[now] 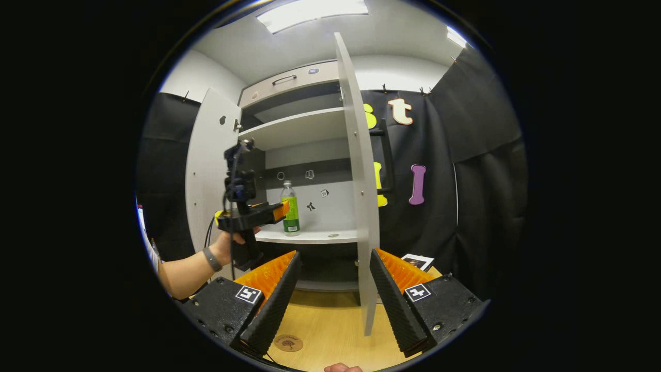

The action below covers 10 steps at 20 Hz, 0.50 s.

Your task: Grasp the bottle in the cabinet with the left hand and place it on the coaster, then close the right door with the right hand and the left door with the left hand.

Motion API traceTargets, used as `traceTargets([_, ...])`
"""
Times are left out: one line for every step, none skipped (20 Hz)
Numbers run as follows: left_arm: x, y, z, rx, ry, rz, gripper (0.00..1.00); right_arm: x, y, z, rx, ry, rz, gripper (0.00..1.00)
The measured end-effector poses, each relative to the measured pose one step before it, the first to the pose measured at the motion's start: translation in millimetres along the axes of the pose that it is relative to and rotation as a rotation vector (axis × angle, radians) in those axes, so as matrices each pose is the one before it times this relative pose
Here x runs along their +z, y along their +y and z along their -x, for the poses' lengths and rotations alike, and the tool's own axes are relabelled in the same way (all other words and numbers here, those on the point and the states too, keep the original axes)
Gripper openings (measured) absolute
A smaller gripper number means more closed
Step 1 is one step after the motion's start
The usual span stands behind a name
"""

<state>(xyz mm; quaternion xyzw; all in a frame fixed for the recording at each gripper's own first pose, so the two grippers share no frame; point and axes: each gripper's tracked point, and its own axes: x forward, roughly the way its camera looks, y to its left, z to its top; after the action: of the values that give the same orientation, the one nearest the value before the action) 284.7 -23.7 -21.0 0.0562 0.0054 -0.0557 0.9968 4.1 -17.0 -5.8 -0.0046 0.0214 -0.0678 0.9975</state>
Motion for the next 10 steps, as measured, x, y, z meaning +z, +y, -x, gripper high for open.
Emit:
traceTargets([-6.22,3.31,-12.84,0.00518,0.00785,-0.01030,0.94,1.00,-2.89,-0.78,-0.00983,-0.00131,0.00084,0.83])
traceTargets([-5.08,1.43,-9.72,0.00311,0.00999,-0.01267,0.95,-0.45,-3.97,-0.56,-0.01186,-0.00169,0.00173,0.83])
traceTargets([-3.76,1.32,-9.32,0.00319,0.00102,-0.00895,0.95,-0.75,-2.49,-0.96,-0.01108,0.00198,0.00106,0.83])
traceTargets([-2.28,0.13,-7.23,-0.00102,0.00165,-0.00388,0.95,-2.32,-2.19,-1.70,-0.00895,0.00698,-0.00139,0.83])
traceTargets([-1.32,1.13,-6.66,0.00069,0.00116,-0.00229,0.95,-1.29,-1.78,-1.21,-0.00648,0.00545,-0.00360,0.83])
traceTargets([-1.25,1.47,-5.61,0.00297,0.00133,0.00128,0.95,-1.23,-2.05,-0.73,-0.00578,0.00338,-0.00372,0.83])
traceTargets([-1.30,0.63,-4.51,-0.00170,0.00009,0.00503,0.95,0.18,-1.30,-0.72,-0.00563,0.00108,-0.00149,0.83])
traceTargets([0.01,0.09,-5.00,0.00013,0.00301,0.00277,0.95,0.04,-1.72,-2.26,-0.00554,0.00026,0.00012,0.83])
traceTargets([-0.55,2.08,-5.15,0.00498,0.00351,0.00033,0.95,1.40,-1.23,-1.17,-0.00373,-0.00327,0.00158,0.83])
traceTargets([0.78,2.01,-4.51,0.00598,0.00131,0.00126,0.96,1.02,-0.91,-0.36,-0.00422,-0.00411,0.00216,0.83])
